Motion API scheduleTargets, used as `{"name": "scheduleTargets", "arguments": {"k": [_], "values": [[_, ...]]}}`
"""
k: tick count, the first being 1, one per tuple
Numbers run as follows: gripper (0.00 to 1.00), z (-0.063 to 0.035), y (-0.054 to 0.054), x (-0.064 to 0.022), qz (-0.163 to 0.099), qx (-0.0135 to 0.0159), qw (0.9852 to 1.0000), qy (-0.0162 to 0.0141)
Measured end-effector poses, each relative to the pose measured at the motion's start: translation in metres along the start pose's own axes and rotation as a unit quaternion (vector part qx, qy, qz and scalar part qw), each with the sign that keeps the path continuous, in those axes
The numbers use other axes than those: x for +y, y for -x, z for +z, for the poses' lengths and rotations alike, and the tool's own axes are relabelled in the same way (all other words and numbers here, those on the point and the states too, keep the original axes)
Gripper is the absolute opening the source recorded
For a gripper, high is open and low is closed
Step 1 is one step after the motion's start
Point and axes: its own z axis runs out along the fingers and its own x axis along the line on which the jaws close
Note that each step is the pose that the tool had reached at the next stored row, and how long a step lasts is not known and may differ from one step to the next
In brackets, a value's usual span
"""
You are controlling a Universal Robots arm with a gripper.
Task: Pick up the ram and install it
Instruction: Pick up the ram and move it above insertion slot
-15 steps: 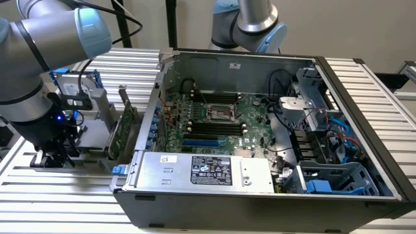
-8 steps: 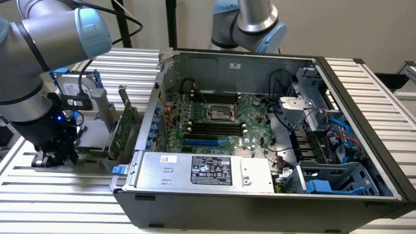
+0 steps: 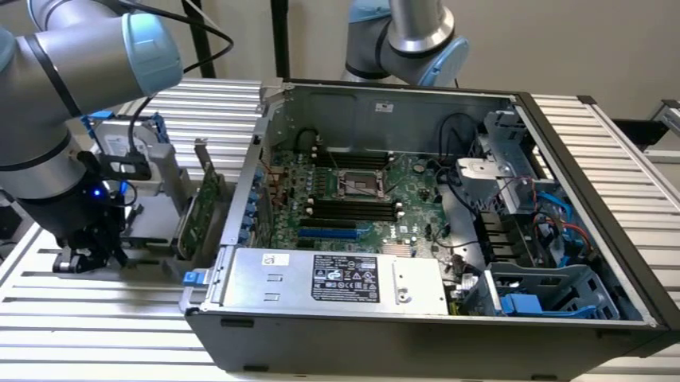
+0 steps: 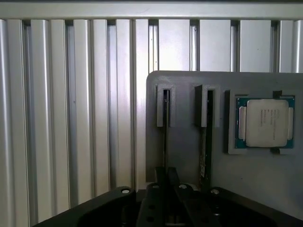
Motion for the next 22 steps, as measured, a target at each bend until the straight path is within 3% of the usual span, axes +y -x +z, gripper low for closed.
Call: {"name": "scheduleTargets", "arguments": {"k": [14,17,22], "values": [[0.00,-0.0029,0.000,0.0001,0.000,-0.0012,1.0000,0.0000],[0.00,-0.0094,0.000,0.0002,0.000,-0.0017,1.0000,0.0000],[0.00,-0.0304,0.001,0.0006,0.000,-0.0023,1.0000,0.0001]]}}
